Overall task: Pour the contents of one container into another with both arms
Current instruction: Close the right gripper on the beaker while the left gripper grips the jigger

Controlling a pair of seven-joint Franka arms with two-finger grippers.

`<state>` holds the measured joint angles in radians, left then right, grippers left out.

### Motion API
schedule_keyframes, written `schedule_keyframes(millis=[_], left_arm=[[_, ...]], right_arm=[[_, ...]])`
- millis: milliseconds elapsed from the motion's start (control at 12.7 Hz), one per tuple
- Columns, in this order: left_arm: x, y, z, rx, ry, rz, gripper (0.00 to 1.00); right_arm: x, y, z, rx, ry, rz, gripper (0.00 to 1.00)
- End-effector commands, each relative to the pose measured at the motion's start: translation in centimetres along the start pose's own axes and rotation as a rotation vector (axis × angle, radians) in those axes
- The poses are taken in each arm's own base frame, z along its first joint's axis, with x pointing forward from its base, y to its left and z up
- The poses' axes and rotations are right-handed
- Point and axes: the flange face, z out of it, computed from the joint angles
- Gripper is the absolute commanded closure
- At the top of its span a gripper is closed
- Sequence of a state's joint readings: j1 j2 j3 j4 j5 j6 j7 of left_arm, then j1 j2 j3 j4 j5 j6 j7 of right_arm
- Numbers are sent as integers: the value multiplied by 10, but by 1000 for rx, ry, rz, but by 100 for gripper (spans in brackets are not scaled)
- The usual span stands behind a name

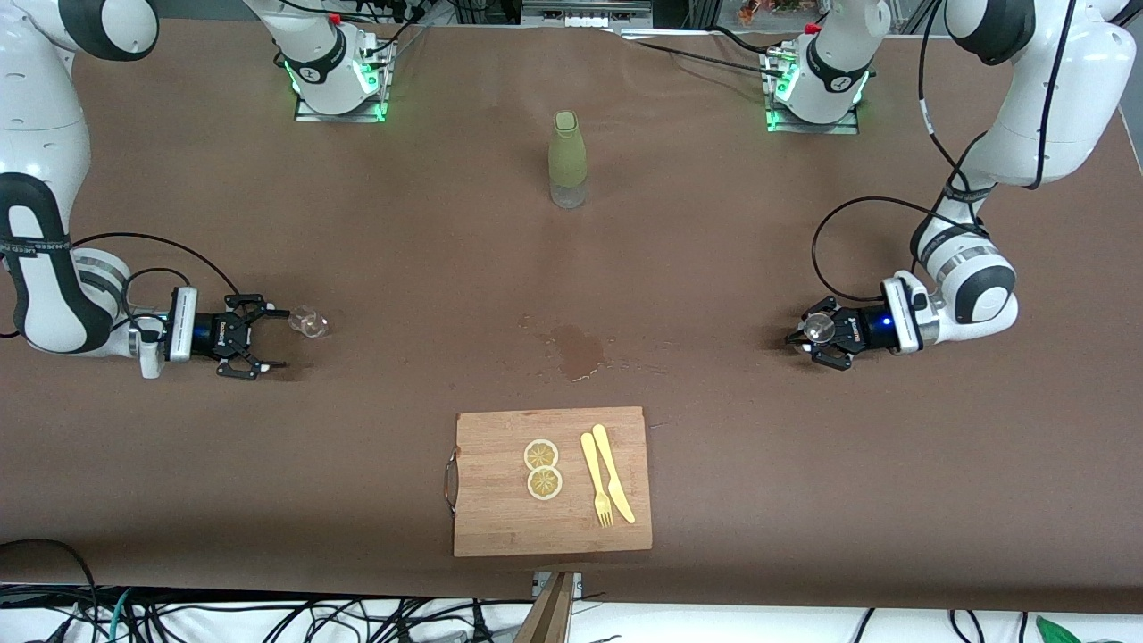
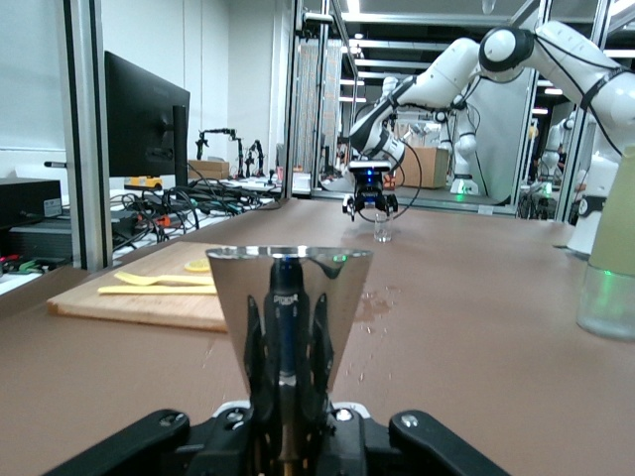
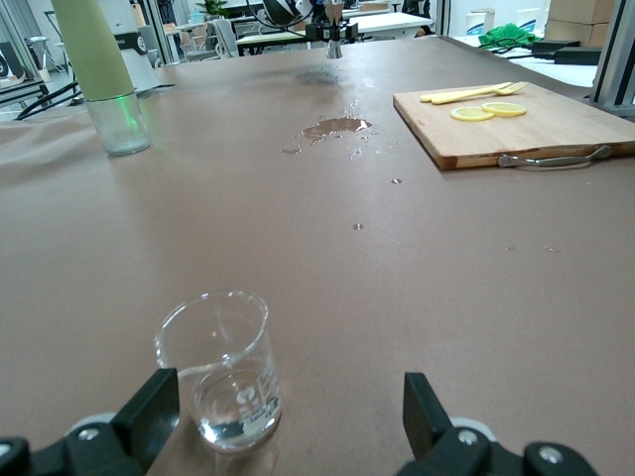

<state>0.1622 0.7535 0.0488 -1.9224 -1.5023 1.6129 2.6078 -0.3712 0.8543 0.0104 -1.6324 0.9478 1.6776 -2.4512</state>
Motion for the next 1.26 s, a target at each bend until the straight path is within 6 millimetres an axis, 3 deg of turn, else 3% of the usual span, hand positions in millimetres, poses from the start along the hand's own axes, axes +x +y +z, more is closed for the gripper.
schedule_keyframes(millis=[0, 158, 315, 473, 710, 1183], left_arm=[[5, -3, 14, 5, 31, -23, 100], [6, -3, 26, 11, 42, -25, 100], [13, -6, 48, 22, 49, -32, 100], [22, -13, 59, 5, 45, -38, 100], [23, -9, 73, -23, 44, -67, 100], [29, -7, 106, -42, 53, -113, 100]], right_arm=[[-3, -7, -5, 1, 6, -13, 0], [-6, -10, -7, 7, 1, -38, 0], [-3, -15, 7, 61, -8, -63, 0], [-3, -16, 11, 75, -12, -69, 0], [-10, -26, 19, 92, 12, -76, 0], [-4, -19, 34, 109, 3, -64, 3]])
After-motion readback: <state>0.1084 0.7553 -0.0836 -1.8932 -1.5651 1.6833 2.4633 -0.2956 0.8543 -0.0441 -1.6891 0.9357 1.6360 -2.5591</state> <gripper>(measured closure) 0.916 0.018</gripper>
